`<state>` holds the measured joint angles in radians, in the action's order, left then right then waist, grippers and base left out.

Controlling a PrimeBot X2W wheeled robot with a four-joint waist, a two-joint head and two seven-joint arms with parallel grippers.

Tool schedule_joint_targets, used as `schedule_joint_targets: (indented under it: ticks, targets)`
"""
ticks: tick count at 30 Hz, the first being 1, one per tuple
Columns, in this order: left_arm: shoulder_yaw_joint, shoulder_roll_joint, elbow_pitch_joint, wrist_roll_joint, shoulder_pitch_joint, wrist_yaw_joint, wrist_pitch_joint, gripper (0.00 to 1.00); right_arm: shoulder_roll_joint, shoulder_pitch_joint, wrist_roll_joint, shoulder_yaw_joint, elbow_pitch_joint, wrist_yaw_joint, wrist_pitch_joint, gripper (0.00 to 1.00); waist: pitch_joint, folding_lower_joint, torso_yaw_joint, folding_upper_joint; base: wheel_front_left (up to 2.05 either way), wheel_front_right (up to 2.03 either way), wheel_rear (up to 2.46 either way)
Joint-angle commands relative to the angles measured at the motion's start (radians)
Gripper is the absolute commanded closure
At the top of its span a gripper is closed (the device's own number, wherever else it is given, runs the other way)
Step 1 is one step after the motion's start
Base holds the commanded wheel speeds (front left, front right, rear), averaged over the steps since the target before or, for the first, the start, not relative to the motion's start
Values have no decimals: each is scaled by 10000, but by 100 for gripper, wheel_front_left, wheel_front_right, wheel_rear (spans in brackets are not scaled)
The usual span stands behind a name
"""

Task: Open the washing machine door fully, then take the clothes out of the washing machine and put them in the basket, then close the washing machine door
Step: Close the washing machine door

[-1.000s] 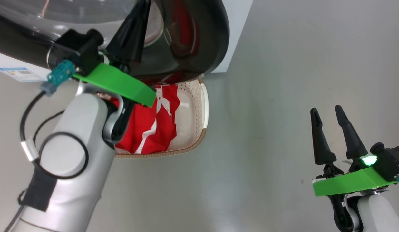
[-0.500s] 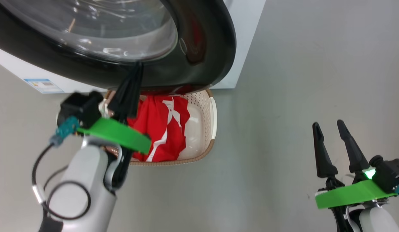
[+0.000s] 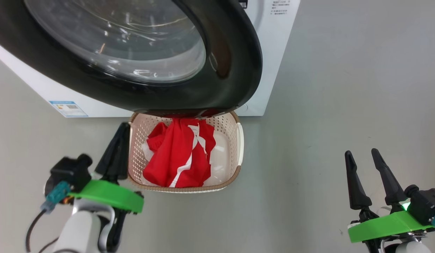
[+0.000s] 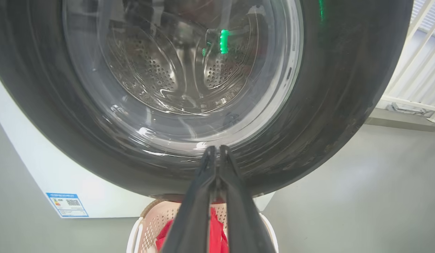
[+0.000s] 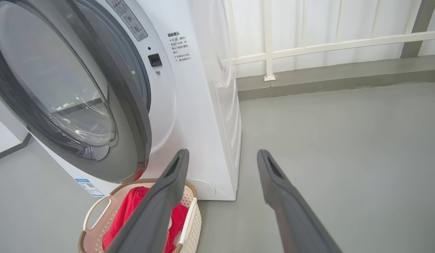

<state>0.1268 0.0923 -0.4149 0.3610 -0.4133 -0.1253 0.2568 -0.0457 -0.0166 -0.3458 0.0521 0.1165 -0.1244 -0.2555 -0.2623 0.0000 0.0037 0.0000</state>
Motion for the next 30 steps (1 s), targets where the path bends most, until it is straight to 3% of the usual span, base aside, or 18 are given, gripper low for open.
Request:
schedule_joint_targets:
  ticks: [1,3,5,10,30]
  targets:
    - [-428,258,315,-140,159,-54,49,56,-45,116,110,-180,-238,-63,-63,0,59,0,51,0,0,0,0]
    - [-660,240,413,-237,450,-54,49,46,-45,169,121,-131,-254,-63,-63,0,107,0,87,0,0,0,0]
    - [-880,205,503,-289,735,-54,49,27,-49,227,137,-77,-264,-63,-63,0,154,0,123,0,0,0,0]
    - [-1206,154,789,-536,1407,-54,49,1,-53,403,172,57,-297,-63,-63,0,269,0,221,0,0,0,0]
    - [-2337,-149,1886,-1164,2931,-54,49,0,-88,821,188,273,-347,-63,-63,0,597,0,355,0,0,0,0]
